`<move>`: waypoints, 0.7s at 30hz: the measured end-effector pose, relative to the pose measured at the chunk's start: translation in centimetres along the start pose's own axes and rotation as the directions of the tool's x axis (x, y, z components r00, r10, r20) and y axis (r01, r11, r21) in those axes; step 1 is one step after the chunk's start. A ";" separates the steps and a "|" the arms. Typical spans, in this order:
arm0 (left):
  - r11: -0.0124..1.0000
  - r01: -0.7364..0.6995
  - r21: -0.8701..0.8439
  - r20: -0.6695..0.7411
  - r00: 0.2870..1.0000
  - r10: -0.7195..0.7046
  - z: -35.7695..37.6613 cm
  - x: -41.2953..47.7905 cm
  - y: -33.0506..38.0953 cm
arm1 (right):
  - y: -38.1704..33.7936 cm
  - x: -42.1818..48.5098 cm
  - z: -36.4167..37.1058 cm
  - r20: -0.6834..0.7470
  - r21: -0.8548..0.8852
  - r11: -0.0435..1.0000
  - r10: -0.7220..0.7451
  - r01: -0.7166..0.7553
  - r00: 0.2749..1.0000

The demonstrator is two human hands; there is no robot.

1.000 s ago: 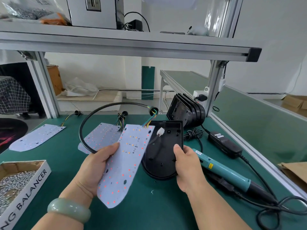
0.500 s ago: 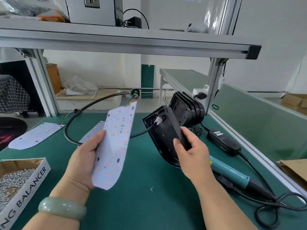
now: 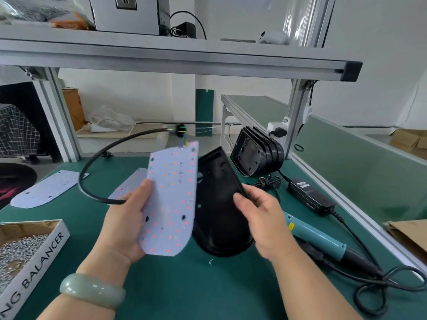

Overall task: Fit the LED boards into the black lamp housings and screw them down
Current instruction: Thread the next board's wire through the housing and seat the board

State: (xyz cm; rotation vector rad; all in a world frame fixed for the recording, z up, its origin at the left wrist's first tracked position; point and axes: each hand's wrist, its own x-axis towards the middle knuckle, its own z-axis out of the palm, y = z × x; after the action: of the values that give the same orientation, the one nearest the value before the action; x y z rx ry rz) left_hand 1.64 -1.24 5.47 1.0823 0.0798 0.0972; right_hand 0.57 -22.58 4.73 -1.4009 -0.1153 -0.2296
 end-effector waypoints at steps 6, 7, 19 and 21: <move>0.994 0.039 0.100 0.169 0.984 -0.056 1.3 -0.6 -0.9 | 1.2 -0.4 2.3 -0.040 0.175 0.976 0.142 -0.133 0.989; 0.990 0.030 0.136 0.157 0.986 -0.052 1.3 -0.5 -0.8 | 1.2 -0.4 2.4 -0.043 0.205 0.967 0.164 -0.152 0.985; 0.977 0.164 0.135 0.121 0.976 -0.181 1.9 -1.3 -1.0 | 1.7 -1.1 3.8 0.188 0.314 0.888 0.289 -0.336 0.939; 0.973 0.174 0.151 0.156 0.968 -0.197 1.5 -1.3 -0.6 | 1.6 -1.0 3.6 0.192 0.292 0.898 0.283 -0.330 0.940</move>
State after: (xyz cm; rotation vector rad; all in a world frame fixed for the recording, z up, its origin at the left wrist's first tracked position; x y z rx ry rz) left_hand 0.55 -2.99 5.68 1.2100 0.0344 -0.1725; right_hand 0.18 -18.69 3.60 -1.0899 -0.0467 0.1521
